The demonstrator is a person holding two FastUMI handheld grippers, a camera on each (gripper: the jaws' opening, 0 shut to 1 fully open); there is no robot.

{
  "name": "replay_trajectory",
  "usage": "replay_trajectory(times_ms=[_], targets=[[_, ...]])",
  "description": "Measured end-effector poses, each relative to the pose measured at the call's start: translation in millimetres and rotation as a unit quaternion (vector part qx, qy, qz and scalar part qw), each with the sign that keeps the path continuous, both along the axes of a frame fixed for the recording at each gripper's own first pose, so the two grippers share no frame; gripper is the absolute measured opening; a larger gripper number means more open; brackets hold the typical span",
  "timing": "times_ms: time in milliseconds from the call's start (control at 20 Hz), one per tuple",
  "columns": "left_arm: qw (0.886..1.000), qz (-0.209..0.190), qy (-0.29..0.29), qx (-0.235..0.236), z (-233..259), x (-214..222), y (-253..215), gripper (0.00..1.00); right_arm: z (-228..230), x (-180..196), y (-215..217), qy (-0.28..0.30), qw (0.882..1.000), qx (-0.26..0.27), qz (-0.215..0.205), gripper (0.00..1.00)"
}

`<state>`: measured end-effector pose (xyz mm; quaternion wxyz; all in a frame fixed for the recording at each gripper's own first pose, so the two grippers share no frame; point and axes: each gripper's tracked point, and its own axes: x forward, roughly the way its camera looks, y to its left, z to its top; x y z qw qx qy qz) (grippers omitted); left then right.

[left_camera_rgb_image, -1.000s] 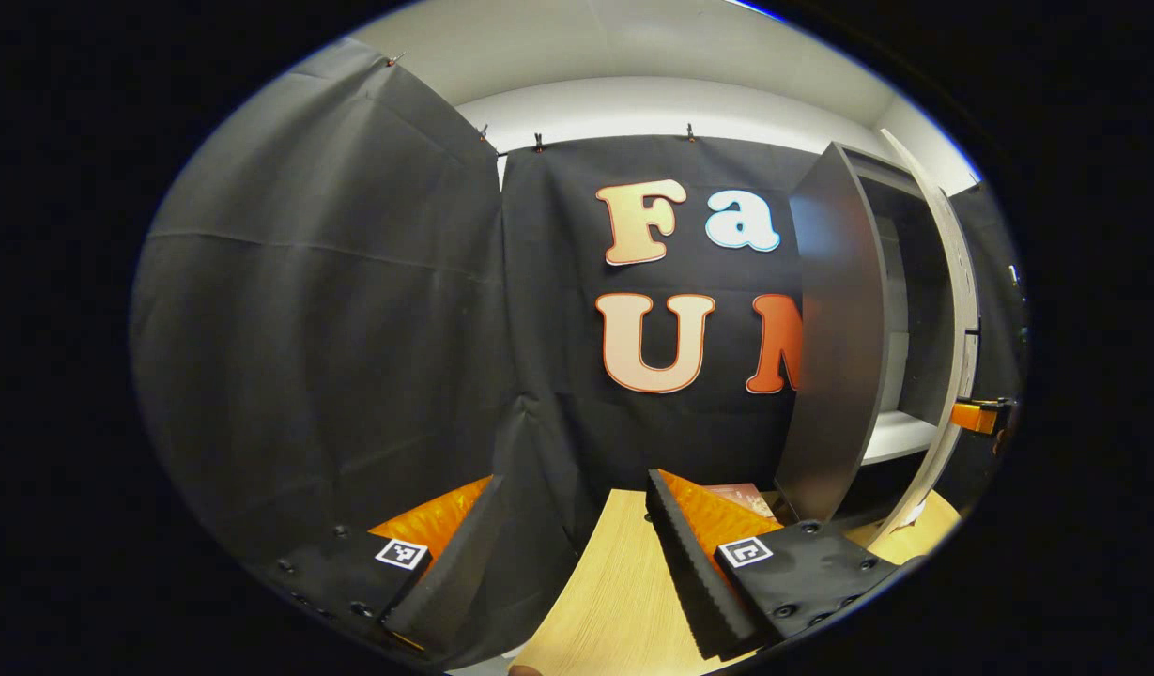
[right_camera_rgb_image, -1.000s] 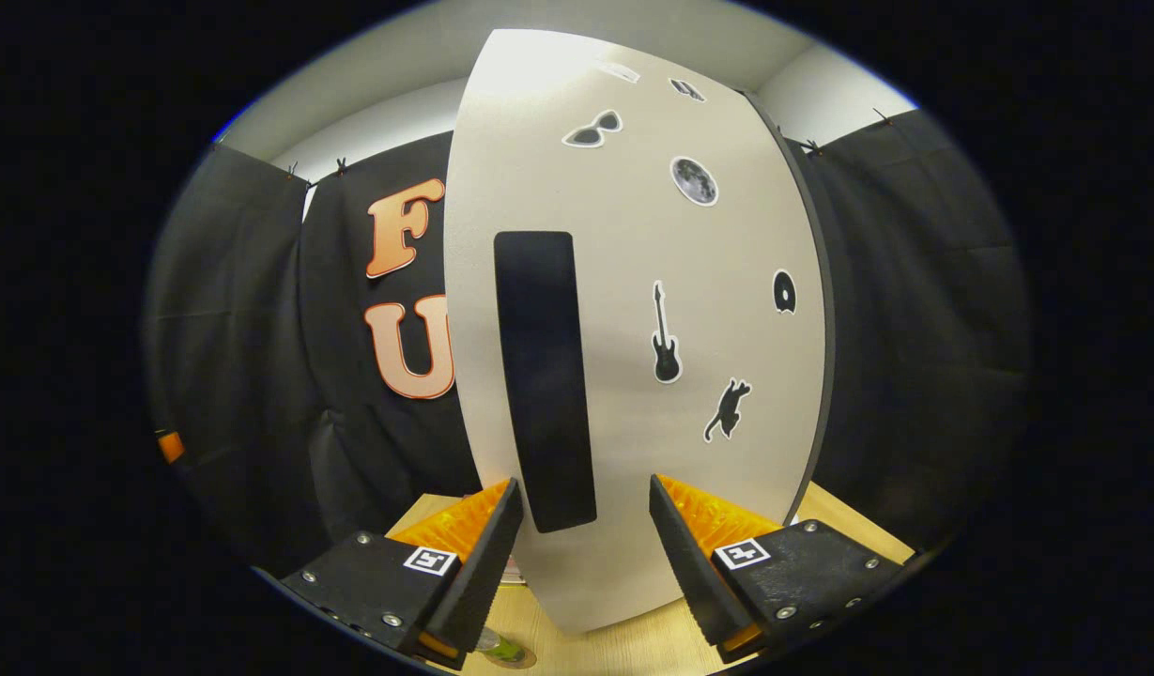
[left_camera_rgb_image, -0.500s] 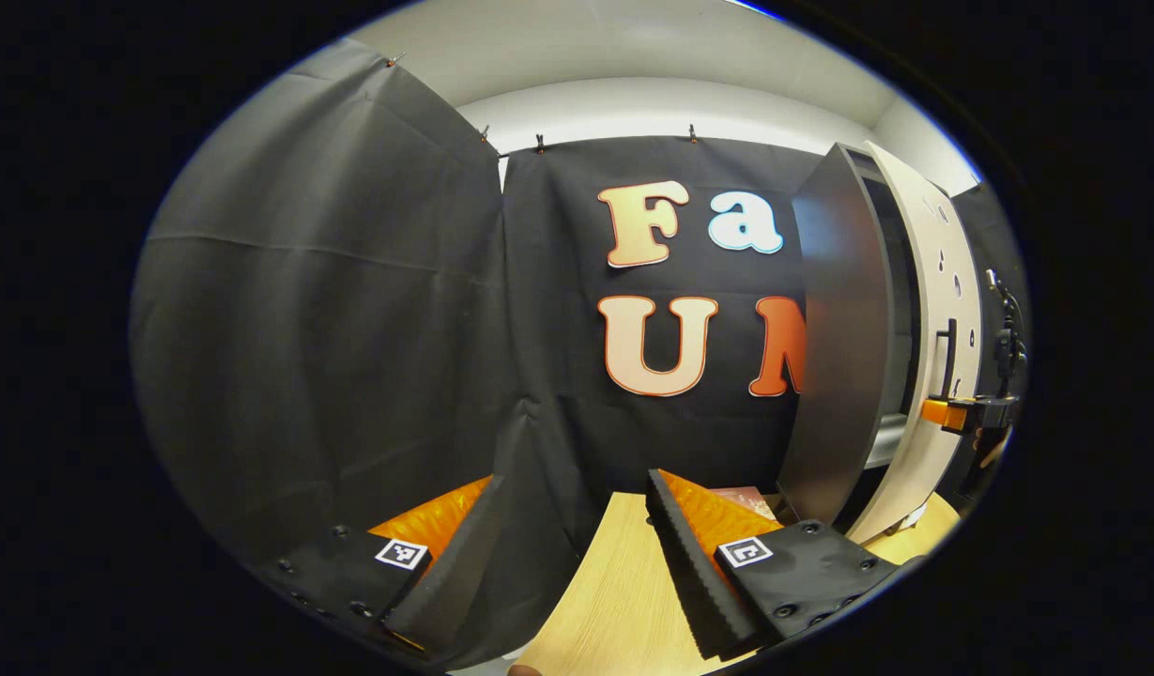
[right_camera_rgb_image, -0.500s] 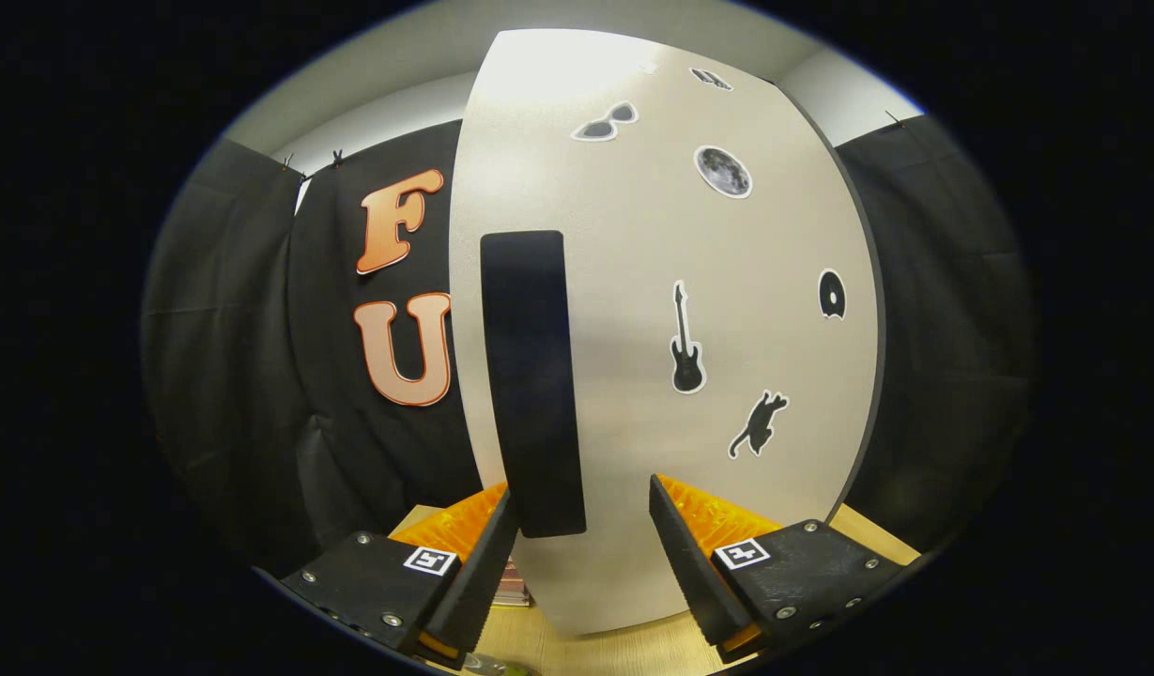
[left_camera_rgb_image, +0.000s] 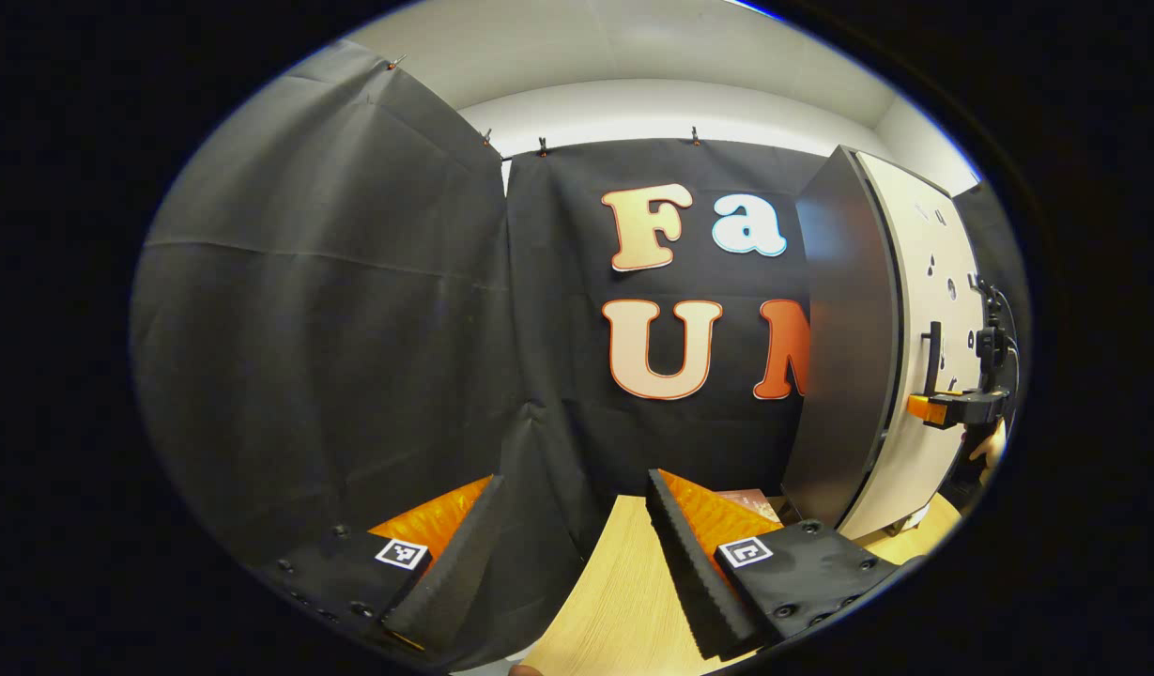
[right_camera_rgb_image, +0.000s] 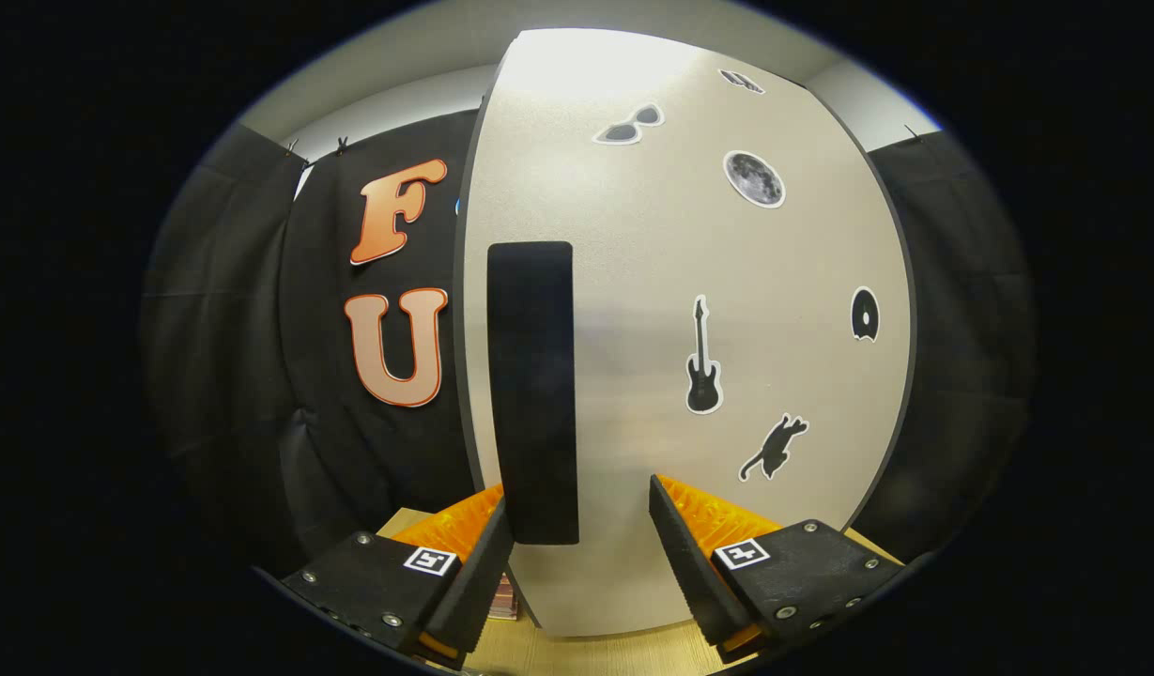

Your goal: Open the cabinet door with the right hand, grasp the bottle in the cabinet with the left hand and place it on the coaster, then close the cabinet door with the right hand.

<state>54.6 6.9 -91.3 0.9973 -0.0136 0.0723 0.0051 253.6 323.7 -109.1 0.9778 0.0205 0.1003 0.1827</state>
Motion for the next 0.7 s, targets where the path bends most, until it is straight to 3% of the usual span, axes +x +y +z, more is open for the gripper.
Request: replay_trajectory(times_ms=[150,250,300,450,550,700], targets=[[1.0,-0.004,0.0,-0.002,4,-1,-2,0.94,6,4,4,-0.005,1.0,-0.005,0.007,0.85],[1.0,-0.007,-0.004,-0.006,10,1,-6,0.99,14,3,6,-0.011,1.0,-0.004,0.015,0.85],[1.0,-0.009,-0.009,-0.009,16,2,-8,0.97,19,0,5,-0.012,1.0,-0.001,0.019,0.85],[0.999,-0.022,-0.021,-0.008,35,6,-20,0.94,41,-24,-1,-0.004,0.999,0.009,0.045,0.85],[0.999,-0.033,-0.035,0.0,51,12,-31,1.0,63,-44,-13,-0.007,0.998,0.014,0.06,0.85],[0.997,-0.054,-0.052,0.001,74,20,-51,0.94,97,-66,-43,-0.018,0.997,0.02,0.068,0.85]])
